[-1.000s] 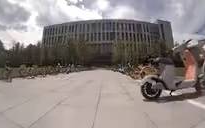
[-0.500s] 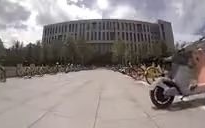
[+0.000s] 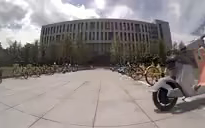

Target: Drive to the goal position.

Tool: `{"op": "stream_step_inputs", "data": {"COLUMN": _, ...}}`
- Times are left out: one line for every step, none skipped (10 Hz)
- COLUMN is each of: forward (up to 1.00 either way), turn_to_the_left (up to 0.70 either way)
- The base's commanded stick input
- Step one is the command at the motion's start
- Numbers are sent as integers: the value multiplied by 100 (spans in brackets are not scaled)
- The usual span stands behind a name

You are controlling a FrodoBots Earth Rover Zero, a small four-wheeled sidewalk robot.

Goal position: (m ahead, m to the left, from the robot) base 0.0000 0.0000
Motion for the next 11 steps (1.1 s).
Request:
{"op": "stream_step_inputs", "data": {"forward": 0, "turn_to_the_left": 4}}
{"op": "stream_step_inputs", "data": {"forward": 0, "turn_to_the_left": 9}}
{"op": "stream_step_inputs", "data": {"forward": 0, "turn_to_the_left": 6}}
{"op": "stream_step_inputs", "data": {"forward": 0, "turn_to_the_left": 0}}
{"op": "stream_step_inputs", "data": {"forward": 0, "turn_to_the_left": 0}}
{"op": "stream_step_inputs", "data": {"forward": 0, "turn_to_the_left": 0}}
{"op": "stream_step_inputs", "data": {"forward": 0, "turn_to_the_left": 0}}
{"op": "stream_step_inputs", "data": {"forward": 0, "turn_to_the_left": 0}}
{"op": "stream_step_inputs", "data": {"forward": 0, "turn_to_the_left": 3}}
{"op": "stream_step_inputs", "data": {"forward": 0, "turn_to_the_left": 12}}
{"op": "stream_step_inputs", "data": {"forward": 0, "turn_to_the_left": 7}}
